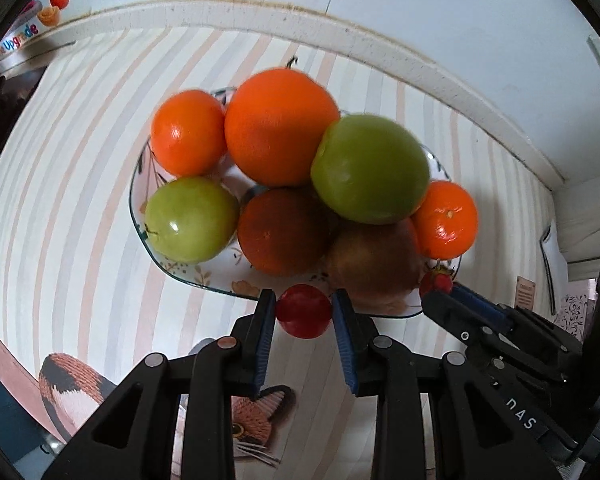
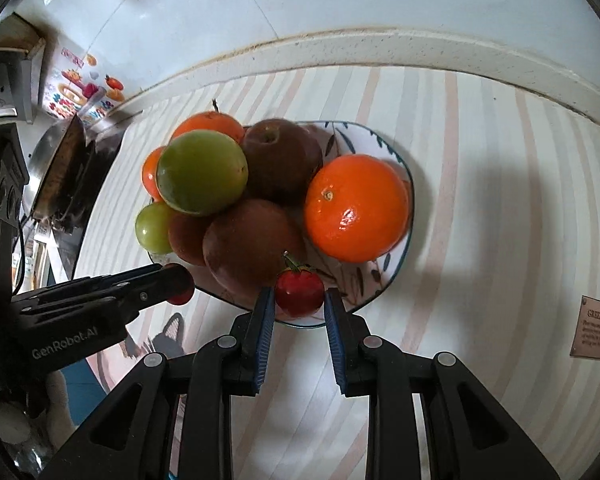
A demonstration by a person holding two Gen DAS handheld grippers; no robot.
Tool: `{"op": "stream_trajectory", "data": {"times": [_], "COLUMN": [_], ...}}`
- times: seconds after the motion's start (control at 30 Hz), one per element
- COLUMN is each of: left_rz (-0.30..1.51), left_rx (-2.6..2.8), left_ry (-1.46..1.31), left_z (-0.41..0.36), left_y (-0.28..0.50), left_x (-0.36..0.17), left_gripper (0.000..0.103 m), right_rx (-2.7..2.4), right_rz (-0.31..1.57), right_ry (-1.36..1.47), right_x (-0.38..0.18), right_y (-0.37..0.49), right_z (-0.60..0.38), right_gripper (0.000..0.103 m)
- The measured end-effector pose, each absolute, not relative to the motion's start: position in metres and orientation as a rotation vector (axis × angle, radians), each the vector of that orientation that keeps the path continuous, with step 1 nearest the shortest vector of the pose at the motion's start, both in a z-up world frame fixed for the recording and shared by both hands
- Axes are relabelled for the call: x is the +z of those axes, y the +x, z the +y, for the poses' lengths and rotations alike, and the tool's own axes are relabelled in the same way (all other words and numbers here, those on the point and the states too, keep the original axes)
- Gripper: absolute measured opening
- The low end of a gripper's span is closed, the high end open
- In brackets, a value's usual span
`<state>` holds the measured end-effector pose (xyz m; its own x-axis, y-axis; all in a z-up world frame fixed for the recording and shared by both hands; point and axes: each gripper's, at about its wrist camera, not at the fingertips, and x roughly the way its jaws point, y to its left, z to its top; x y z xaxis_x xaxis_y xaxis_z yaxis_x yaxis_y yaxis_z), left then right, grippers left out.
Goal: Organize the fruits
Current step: 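Open the right tool to drop its tomato onto the plate, then lower the left tool's tomato onto the plate edge and open it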
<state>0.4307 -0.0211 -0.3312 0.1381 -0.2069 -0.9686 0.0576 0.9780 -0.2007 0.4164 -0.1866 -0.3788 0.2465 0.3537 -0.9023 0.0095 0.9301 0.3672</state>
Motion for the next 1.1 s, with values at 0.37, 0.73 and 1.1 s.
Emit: {"op": "stream_trajectory", "data": {"times": [0.37,0.73,1.1], "left_rz": [1.430,1.406,1.505], "left_rx": [-0.154,-0.045,-0.073], "left_ry": [-0.159,-0.204,-0.148], "left_z": [-0.017,0.022,0.012], "left_y": [0.431,0.381,0.344], "left_x": [-0.332,-0.323,-0.368], "left_gripper": [0.070,0.077,0.037], "right_rx": [0.208,0.159,0.161], "right_rz": [1.303,1.294,1.321], "right_ry": [0.364,0.344,0.340], "right_x": [-0.372,-0.354,-0.367], "right_y": [0.413,0.386,0.366], "right_z": [-0.199,-0.223,-0.226], "right_gripper": [0.082,0.088,0.088]}}
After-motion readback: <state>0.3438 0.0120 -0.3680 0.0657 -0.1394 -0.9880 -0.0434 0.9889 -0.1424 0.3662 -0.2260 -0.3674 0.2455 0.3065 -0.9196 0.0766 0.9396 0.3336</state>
